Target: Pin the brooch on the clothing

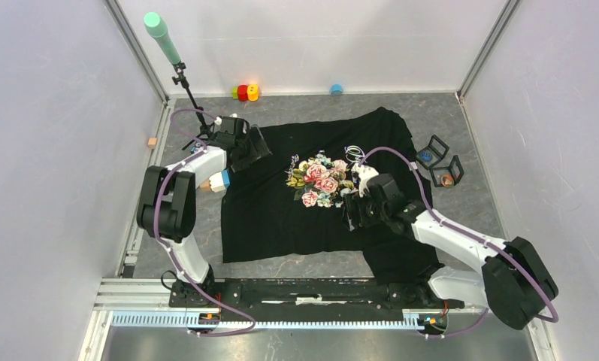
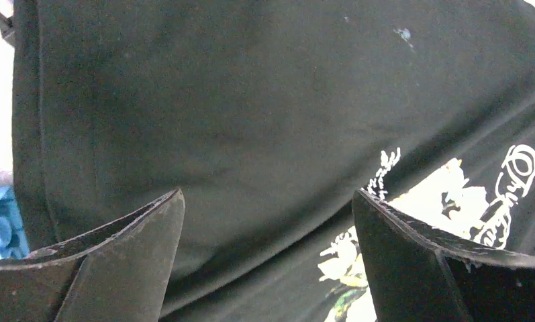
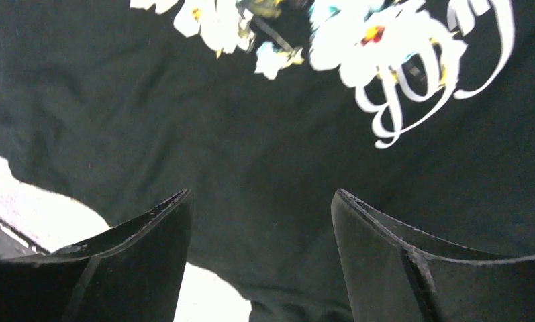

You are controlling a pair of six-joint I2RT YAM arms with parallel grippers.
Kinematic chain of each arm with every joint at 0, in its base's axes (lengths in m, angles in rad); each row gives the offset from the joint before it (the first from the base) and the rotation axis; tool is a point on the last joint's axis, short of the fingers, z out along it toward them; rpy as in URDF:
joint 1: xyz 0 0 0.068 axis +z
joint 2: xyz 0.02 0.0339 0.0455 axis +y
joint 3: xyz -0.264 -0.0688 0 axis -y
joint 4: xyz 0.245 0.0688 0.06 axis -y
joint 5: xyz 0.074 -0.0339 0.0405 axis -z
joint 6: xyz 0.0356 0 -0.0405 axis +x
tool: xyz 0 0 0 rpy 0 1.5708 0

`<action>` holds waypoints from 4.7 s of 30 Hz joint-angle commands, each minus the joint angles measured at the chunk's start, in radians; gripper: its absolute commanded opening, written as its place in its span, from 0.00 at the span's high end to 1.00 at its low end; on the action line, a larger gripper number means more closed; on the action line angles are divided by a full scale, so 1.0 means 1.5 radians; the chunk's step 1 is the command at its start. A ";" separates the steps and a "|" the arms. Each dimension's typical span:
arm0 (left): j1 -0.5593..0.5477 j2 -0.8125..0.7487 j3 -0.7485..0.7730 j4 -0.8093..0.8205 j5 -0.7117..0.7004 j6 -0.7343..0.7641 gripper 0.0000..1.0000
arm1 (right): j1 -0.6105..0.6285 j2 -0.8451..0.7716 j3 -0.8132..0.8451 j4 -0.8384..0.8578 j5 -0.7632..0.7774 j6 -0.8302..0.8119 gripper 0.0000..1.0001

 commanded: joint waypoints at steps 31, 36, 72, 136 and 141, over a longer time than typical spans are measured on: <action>0.068 0.125 0.095 0.023 -0.050 0.028 0.00 | 0.071 -0.110 -0.121 -0.060 -0.009 0.141 0.13; 0.046 0.064 0.124 -0.012 -0.043 0.064 0.00 | 0.071 -0.109 -0.009 -0.139 0.060 0.082 0.06; -0.020 -0.338 0.049 -0.239 -0.022 0.331 0.00 | -0.385 0.037 0.079 0.068 0.273 0.045 0.05; -0.048 -0.318 0.059 -0.257 -0.041 0.333 0.00 | -0.611 0.301 0.112 0.264 0.204 0.048 0.43; -0.048 -0.317 0.059 -0.257 -0.041 0.332 0.00 | -0.611 0.292 0.110 0.264 0.197 0.044 0.52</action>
